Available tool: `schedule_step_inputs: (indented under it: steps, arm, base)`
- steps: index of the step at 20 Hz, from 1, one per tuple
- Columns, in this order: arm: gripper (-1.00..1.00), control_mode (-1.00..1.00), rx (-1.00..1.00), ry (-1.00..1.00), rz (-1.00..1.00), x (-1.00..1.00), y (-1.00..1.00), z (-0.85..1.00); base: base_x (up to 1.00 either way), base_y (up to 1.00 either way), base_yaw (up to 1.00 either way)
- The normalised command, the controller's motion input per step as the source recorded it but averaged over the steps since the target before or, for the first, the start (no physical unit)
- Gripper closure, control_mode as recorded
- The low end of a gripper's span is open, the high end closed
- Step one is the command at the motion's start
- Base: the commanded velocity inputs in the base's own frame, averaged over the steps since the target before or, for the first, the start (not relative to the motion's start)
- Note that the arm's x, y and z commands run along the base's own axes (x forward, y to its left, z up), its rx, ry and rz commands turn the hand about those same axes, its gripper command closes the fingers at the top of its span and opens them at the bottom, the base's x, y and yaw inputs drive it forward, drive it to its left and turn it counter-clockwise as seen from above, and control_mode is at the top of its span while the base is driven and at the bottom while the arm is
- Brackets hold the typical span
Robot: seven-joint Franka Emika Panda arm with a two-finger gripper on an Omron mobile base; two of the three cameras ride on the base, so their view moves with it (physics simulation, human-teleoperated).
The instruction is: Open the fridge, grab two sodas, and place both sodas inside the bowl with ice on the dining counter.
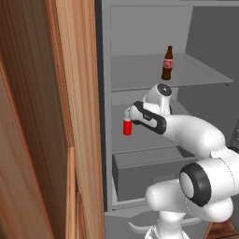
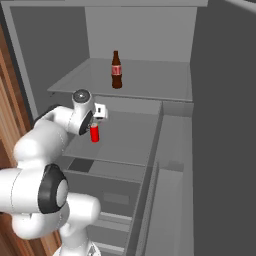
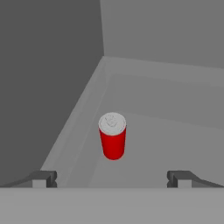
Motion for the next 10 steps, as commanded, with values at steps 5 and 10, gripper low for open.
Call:
schedule_step_inputs:
  steps: [5,10]
  arm:
    - [-1.00,-1.00,0.00,0.00,0.00,0.30,0.05,-0.02]
    - [-1.00,-1.00,-0.01,0.01,0.00,0.27,0.08,-0.16]
  base:
    - [0.00,0.00,0.00]
    - [0.00,0.00,0.00]
